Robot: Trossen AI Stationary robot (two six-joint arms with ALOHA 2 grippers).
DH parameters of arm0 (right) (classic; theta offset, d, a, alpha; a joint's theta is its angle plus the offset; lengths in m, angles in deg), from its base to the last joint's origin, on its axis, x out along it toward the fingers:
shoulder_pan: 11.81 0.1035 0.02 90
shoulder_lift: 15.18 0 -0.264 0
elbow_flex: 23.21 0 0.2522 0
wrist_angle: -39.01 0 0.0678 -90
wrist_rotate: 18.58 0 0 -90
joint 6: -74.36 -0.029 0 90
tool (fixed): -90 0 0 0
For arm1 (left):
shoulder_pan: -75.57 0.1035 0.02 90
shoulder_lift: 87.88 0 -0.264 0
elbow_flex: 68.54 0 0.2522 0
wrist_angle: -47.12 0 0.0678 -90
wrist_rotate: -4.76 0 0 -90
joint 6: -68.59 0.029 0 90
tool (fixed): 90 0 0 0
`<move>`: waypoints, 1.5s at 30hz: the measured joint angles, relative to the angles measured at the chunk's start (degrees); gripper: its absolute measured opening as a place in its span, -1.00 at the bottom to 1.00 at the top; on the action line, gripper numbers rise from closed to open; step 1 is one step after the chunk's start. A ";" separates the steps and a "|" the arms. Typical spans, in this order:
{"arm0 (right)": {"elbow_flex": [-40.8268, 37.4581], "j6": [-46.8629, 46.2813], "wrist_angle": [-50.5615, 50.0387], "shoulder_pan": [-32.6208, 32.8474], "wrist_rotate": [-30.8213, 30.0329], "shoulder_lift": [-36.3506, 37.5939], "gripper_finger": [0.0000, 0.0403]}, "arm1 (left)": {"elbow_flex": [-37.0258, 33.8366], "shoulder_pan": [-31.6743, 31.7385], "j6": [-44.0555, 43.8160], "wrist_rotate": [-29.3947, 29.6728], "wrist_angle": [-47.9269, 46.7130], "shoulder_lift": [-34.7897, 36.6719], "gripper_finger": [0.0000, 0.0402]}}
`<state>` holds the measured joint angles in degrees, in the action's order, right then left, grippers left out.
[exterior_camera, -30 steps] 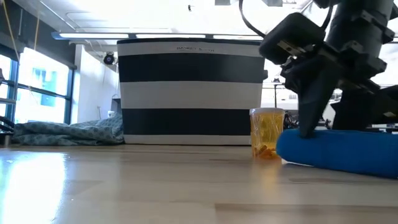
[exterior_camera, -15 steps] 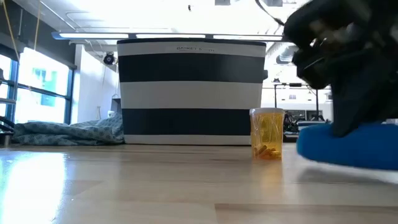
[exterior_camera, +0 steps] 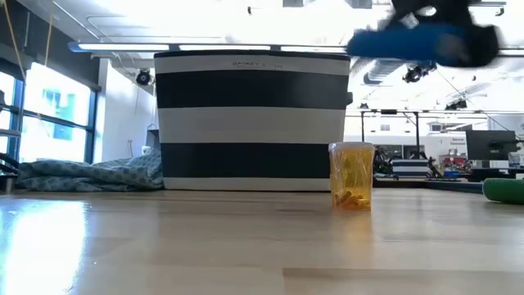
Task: Pick & place medical supplies in basket/bin
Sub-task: Put the blue bandage into the blue bin
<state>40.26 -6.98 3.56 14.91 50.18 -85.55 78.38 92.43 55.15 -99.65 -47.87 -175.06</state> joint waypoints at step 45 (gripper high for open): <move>64.54 72.86 -22.29 -54.61 47.48 -53.26 -0.73 | 0.00 0.00 15.50 12.94 19.13 0.97 -0.28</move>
<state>104.80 65.89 -18.72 -39.70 97.66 -138.81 78.38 92.43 70.65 -86.71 -28.74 -174.09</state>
